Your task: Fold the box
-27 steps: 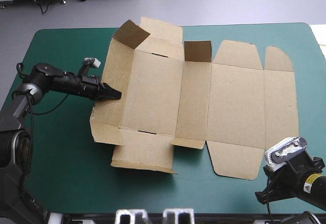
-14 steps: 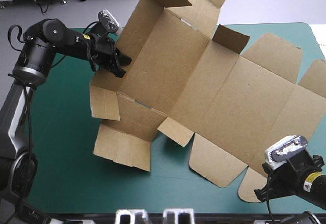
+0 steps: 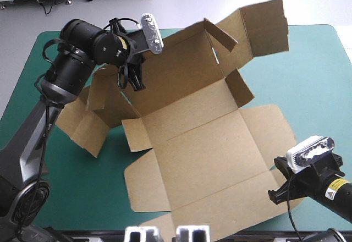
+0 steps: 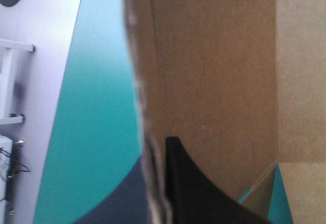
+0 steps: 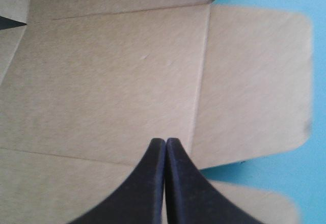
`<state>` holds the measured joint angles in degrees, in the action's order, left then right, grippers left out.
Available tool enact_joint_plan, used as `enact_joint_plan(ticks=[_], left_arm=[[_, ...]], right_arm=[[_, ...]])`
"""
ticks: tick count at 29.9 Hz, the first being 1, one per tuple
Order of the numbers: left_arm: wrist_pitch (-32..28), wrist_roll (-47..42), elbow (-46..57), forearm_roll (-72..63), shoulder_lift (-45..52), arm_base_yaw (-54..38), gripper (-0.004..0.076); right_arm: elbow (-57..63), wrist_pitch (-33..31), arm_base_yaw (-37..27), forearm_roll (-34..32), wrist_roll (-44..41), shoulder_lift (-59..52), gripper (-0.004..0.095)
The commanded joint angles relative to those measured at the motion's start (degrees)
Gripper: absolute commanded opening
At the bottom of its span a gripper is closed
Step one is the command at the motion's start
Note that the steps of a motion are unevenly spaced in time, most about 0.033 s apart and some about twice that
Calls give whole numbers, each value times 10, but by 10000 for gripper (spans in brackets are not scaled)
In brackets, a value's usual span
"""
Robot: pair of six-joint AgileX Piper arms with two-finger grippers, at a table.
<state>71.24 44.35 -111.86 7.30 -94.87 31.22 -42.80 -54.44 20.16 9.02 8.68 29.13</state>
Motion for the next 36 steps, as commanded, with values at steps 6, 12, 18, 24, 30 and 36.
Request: enact_joint_plan(ticks=[6, 12, 18, 24, 30, 36], left_arm=[[-135, -20, 21, 93, 27, 88, -11], [-181, -58, 140, 165, 30, 110, -11], [-302, -97, 260, 262, 62, 143, -11], [-393, -139, 353, 344, 119, 154, -11], [-453, -250, 423, 455, 147, 154, -11], [-469, -304, 472, 499, 147, 154, -11]], right_arm=[[-97, 115, 0, -99, -10, 38, -24], [-230, 80, 0, -209, -55, 140, -24], [-343, 50, 0, -202, -25, 246, -25], [-460, 5, 0, -199, 5, 347, -25], [-585, -66, 0, -193, 36, 449, -25], [-684, -111, -10, -156, 56, 549, -25]])
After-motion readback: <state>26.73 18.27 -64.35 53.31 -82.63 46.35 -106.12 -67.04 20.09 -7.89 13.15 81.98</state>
